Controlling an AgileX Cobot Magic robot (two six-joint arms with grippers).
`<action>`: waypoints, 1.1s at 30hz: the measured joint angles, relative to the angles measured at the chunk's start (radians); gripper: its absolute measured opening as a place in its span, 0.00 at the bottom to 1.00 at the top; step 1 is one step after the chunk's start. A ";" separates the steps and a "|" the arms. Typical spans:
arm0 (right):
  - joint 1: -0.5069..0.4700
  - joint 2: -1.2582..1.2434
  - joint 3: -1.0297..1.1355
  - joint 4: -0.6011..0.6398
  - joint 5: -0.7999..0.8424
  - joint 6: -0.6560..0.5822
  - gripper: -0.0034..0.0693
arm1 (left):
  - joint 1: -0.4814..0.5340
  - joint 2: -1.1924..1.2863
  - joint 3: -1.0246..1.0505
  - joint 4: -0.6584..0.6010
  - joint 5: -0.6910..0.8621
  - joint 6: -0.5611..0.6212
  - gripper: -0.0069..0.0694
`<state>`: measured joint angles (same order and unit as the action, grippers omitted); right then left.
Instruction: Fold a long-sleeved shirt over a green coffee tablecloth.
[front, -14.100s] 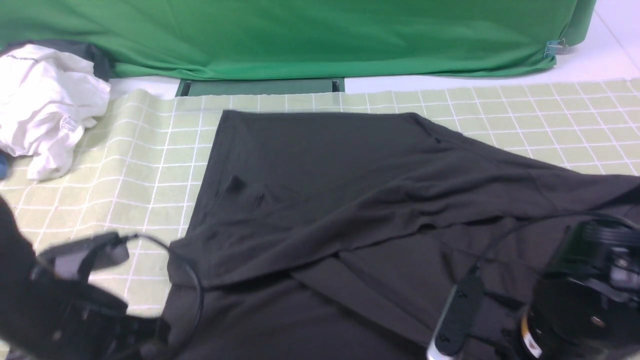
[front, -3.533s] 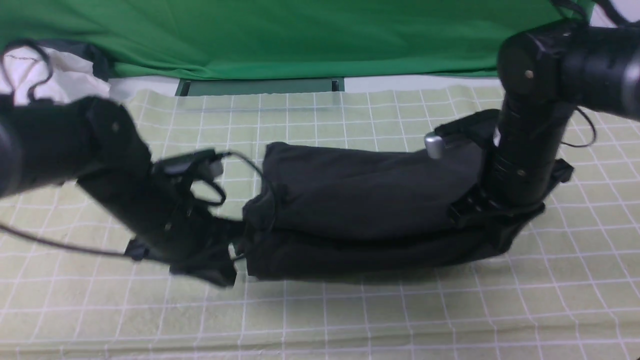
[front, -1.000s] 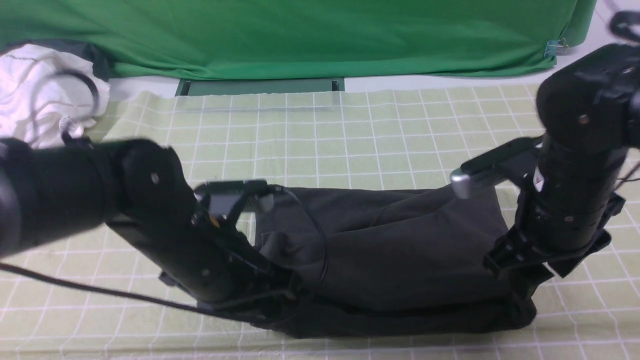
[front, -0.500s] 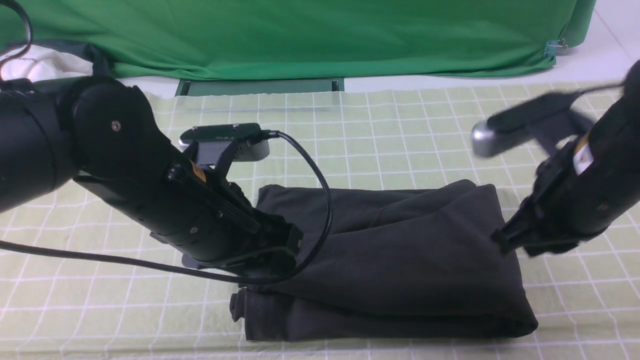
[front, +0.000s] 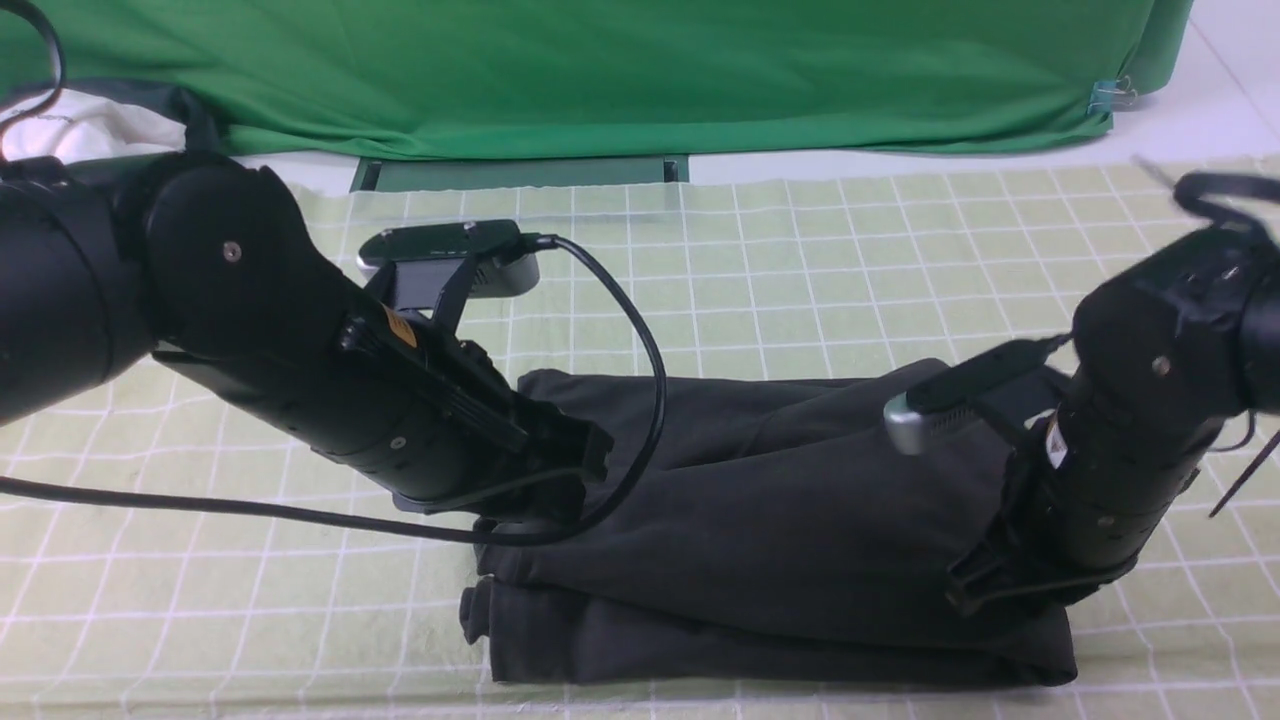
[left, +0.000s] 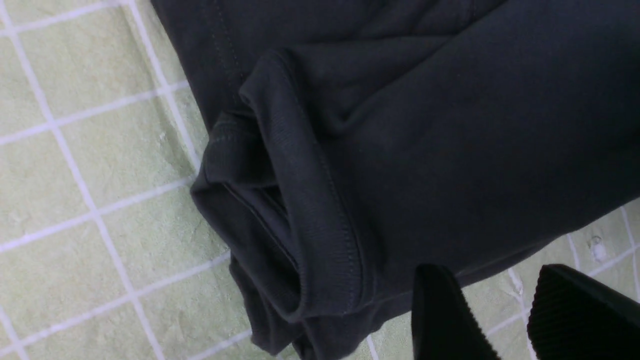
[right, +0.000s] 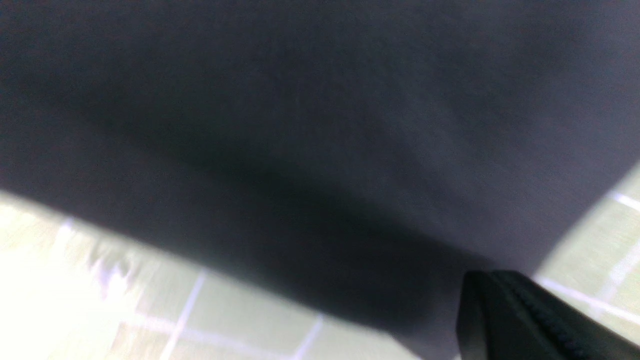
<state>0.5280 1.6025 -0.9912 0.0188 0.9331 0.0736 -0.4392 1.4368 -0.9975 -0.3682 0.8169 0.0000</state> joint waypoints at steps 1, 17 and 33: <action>0.000 -0.006 0.000 0.000 0.005 0.000 0.04 | 0.000 0.000 0.000 0.000 0.000 0.000 0.43; 0.000 -0.892 0.252 -0.069 -0.168 0.014 0.06 | 0.000 0.000 -0.047 0.012 -0.017 0.000 0.43; 0.000 -1.201 0.684 -0.070 -0.664 -0.029 0.09 | 0.000 0.000 -0.048 0.030 -0.081 0.006 0.43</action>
<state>0.5280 0.4019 -0.3070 -0.0516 0.2687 0.0441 -0.4392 1.4368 -1.0460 -0.3383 0.7358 0.0064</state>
